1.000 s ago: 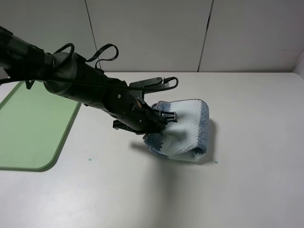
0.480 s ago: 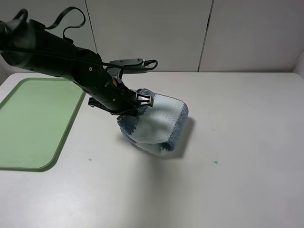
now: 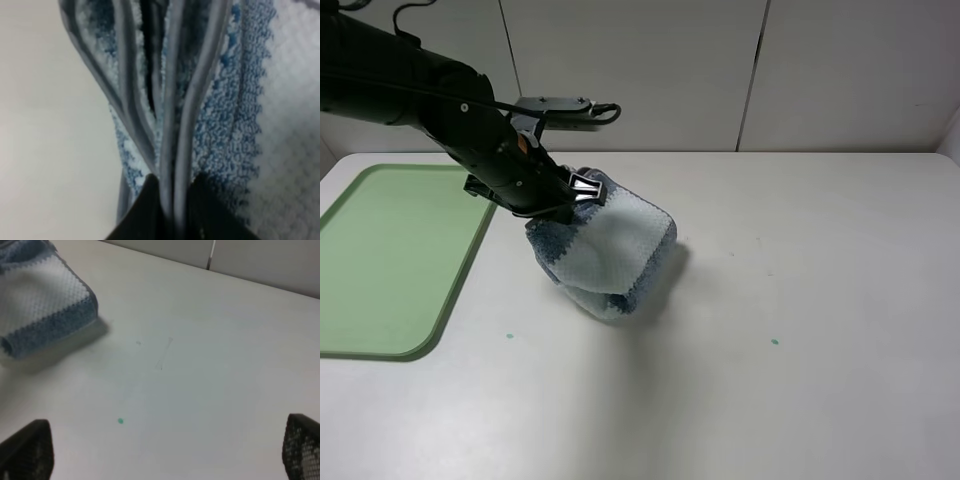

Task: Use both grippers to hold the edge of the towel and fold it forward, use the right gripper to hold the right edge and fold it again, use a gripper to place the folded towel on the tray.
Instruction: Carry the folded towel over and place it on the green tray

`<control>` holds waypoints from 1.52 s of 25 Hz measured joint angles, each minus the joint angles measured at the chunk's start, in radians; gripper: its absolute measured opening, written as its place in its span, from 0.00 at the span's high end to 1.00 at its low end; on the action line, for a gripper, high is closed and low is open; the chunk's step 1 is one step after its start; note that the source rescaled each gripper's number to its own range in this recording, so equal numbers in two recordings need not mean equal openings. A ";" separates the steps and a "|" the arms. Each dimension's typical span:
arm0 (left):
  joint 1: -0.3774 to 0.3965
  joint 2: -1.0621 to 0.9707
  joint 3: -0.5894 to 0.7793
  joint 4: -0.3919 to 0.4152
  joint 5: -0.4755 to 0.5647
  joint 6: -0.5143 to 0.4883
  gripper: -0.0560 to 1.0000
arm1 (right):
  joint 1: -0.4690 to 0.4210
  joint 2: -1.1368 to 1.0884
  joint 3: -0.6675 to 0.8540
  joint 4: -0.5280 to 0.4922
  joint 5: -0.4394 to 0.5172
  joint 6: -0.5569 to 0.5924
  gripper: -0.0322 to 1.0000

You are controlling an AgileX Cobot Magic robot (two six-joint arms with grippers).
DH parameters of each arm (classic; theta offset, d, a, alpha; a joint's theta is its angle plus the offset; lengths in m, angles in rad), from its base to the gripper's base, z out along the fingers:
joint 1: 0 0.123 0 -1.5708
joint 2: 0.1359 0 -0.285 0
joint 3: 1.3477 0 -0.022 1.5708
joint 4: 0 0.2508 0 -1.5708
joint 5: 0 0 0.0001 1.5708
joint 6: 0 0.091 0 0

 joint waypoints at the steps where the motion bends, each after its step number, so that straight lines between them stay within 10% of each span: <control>1: 0.009 -0.007 0.005 0.011 0.003 0.000 0.88 | 0.000 0.000 0.000 0.000 0.000 0.000 0.00; 38: 0.445 -0.255 0.262 0.248 -0.010 0.023 0.88 | 0.000 0.000 0.000 0.006 0.000 0.000 0.00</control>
